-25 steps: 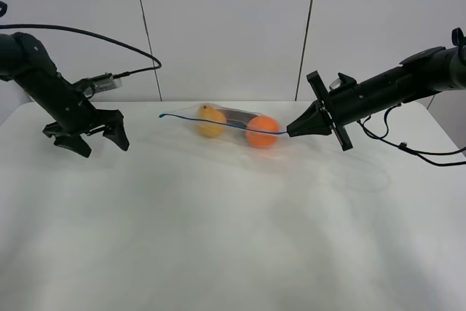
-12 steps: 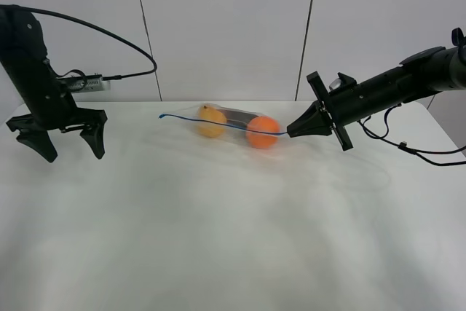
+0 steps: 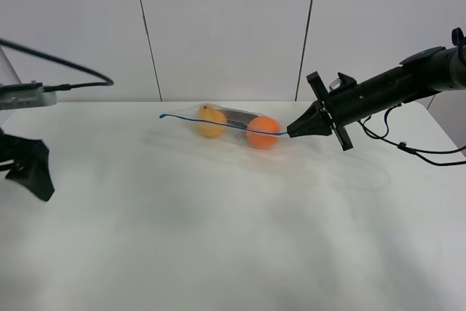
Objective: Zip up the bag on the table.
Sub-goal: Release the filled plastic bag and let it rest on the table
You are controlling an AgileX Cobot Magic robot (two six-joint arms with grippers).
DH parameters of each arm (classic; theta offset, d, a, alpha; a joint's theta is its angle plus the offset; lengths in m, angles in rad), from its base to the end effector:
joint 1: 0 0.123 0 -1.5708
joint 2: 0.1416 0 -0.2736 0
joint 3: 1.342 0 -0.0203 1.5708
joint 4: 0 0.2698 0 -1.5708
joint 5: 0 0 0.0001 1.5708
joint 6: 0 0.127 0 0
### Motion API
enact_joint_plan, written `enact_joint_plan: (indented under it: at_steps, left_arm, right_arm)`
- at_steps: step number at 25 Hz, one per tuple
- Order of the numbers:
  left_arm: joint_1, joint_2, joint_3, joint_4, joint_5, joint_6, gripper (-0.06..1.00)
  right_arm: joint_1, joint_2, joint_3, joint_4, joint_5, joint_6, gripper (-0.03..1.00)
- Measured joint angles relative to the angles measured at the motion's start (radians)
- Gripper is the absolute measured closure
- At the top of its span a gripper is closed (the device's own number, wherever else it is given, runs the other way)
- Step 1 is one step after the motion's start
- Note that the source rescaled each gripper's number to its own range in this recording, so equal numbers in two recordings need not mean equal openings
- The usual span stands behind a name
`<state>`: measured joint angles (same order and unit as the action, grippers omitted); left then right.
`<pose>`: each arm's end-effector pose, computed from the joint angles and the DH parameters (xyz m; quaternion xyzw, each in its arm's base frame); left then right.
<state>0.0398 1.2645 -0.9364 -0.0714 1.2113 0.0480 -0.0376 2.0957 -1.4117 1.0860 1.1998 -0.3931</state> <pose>0.2371 0.0010 0.2224 -0.0065 0.9976 -0.0315 0.0607 0.4144 0.0892 0.1317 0.0862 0.8798 0.4674 0.0035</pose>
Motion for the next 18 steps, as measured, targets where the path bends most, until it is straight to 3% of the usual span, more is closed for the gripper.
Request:
enact_joint_plan:
  at_steps: [10,18]
  left_arm:
    - [0.000,-0.631,0.419,0.027,-0.114,0.000,-0.05]
    - [0.000,-0.976,0.437,0.029,-0.141,0.000,-0.05]
  right_arm:
    - [0.000,0.000,0.000,0.000,0.000,-0.008,0.97]
    - [0.000,0.000,0.000,0.000,-0.001,-0.012,0.97]
